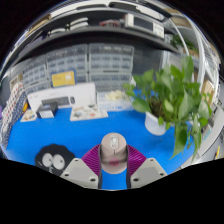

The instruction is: Arrange mouse

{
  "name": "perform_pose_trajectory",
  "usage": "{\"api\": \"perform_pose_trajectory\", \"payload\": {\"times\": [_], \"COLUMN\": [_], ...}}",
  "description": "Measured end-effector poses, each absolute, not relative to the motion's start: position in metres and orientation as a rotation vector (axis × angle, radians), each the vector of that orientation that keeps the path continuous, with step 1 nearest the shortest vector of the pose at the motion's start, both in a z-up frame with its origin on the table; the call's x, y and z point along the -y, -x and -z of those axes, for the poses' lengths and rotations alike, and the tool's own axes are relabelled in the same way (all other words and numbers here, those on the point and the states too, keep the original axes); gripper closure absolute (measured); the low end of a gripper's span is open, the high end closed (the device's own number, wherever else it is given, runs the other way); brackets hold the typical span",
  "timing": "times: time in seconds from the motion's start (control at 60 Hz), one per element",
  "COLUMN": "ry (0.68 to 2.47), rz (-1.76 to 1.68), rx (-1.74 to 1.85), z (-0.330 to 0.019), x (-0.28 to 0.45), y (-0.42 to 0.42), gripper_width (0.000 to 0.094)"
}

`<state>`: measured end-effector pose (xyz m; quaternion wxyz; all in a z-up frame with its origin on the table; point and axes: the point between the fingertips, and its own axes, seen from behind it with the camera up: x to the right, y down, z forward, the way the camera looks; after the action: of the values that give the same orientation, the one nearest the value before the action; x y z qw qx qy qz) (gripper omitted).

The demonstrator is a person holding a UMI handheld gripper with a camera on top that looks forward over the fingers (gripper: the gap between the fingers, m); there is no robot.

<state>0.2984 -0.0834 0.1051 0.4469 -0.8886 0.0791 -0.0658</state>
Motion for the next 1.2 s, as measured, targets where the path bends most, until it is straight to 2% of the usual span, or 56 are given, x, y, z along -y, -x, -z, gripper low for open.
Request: {"api": "perform_pose_trajectory", "payload": {"times": [0.167,0.3,0.417,0.6,0.733,0.817,0.95,1.117,1.133,1.2], "ry": [2.069,2.039,2.092,2.248,2.329,2.369,2.338,2.351,2.357,2.377], "rz": [0.151,0.081,0.031,-0.012,-0.015,-0.021,0.020,0.009,0.008,0.024], "rx": [-0.147,-0.080,-0.041,-0.032,-0.034,-0.026,0.012,-0.055,-0.062,-0.093], "z": [-0.191,-0.208,-0.170,-0.064,-0.010,0.013,0.014,0.014,0.014,0.012], "x": [0.063,0.052,0.047,0.053,0.059,0.064,0.061,0.063,0.062,0.068], "y": [-0.232,-0.159,-0.107,-0.074,-0.074,-0.073,-0.074,-0.075,-0.076,-0.078], "gripper_width": [0.0613,0.0616,0.0617,0.0616,0.0598,0.0592,0.0555,0.0439,0.0355,0.0159]}}
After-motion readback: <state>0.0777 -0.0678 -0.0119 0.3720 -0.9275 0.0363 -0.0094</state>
